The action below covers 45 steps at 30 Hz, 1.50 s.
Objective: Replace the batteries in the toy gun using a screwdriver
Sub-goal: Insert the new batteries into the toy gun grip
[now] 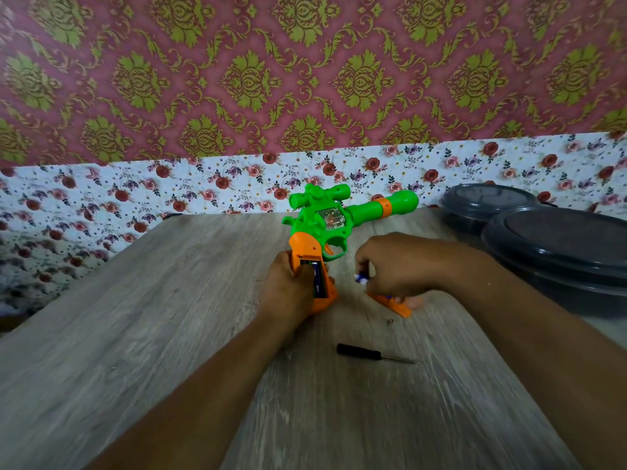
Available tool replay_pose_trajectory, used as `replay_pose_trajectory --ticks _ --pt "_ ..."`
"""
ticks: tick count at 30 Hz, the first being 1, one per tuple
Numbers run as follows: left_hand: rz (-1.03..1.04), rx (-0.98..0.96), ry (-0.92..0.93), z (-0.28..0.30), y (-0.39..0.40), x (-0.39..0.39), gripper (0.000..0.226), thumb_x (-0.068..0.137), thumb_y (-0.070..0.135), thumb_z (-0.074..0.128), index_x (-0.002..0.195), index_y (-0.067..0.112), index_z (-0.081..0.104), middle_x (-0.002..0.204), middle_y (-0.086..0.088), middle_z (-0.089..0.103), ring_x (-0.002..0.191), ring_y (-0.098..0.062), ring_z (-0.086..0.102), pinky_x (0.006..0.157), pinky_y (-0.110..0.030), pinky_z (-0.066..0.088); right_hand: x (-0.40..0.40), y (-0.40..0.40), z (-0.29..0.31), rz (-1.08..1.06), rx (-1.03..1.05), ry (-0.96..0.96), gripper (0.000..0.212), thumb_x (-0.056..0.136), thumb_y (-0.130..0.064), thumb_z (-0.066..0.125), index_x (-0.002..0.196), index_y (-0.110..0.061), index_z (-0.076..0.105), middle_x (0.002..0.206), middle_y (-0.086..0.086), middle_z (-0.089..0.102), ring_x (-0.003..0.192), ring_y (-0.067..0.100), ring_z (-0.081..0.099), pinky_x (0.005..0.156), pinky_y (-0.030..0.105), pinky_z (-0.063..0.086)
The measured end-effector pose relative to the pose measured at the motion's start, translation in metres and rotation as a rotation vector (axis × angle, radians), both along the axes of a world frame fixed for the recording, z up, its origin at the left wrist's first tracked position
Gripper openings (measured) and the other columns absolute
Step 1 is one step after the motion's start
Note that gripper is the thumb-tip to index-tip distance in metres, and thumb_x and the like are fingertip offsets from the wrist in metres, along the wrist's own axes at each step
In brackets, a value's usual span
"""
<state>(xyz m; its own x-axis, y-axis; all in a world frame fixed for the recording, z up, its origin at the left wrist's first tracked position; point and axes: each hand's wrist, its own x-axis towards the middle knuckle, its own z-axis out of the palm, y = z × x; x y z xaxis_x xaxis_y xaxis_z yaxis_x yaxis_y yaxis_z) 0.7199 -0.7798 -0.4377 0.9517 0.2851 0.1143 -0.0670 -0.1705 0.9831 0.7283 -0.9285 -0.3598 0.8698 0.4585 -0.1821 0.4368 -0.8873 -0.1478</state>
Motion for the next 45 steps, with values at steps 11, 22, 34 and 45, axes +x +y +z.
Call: replay_pose_trajectory --ticks 11,22,34,45 --pt "-0.004 0.074 -0.007 -0.004 0.004 0.003 0.023 0.095 0.007 0.038 0.106 0.002 0.058 0.084 -0.007 0.067 0.072 -0.017 0.065 0.062 -0.028 0.051 0.004 0.013 -0.012 0.083 0.072 -0.170 0.017 0.086 -0.007 0.054 0.101 0.000 0.060 0.103 0.020 0.059 0.094 0.033 0.057 0.078 0.044 0.049" --pt "-0.016 -0.032 0.060 -0.003 0.005 0.007 0.029 0.098 0.011 0.037 0.112 -0.001 0.059 0.094 -0.013 0.066 0.080 -0.023 0.063 0.071 -0.028 0.052 0.002 0.015 -0.014 0.100 0.059 -0.157 0.019 0.086 -0.008 0.056 0.102 0.001 0.063 0.104 0.023 0.062 0.097 0.037 0.059 0.078 0.045 0.051" --pt "0.062 -0.315 0.099 0.002 0.008 0.007 0.045 0.102 0.041 0.026 0.081 0.016 0.057 0.077 -0.008 0.063 0.070 -0.020 0.060 0.076 -0.033 0.051 -0.002 0.017 -0.007 0.105 0.279 -0.237 0.017 0.085 -0.009 0.058 0.100 -0.008 0.067 0.099 0.016 0.066 0.087 0.026 0.059 0.076 0.038 0.052" --pt "0.134 -0.333 0.155 -0.001 0.009 0.011 0.080 0.091 0.069 0.014 0.130 0.012 0.054 0.125 -0.020 0.060 0.111 -0.034 0.060 0.104 -0.051 0.042 -0.004 0.033 -0.025 0.114 0.603 -0.274 0.016 0.084 -0.021 0.065 0.091 -0.008 0.070 0.088 0.008 0.069 0.067 0.009 0.051 0.056 0.017 0.036"
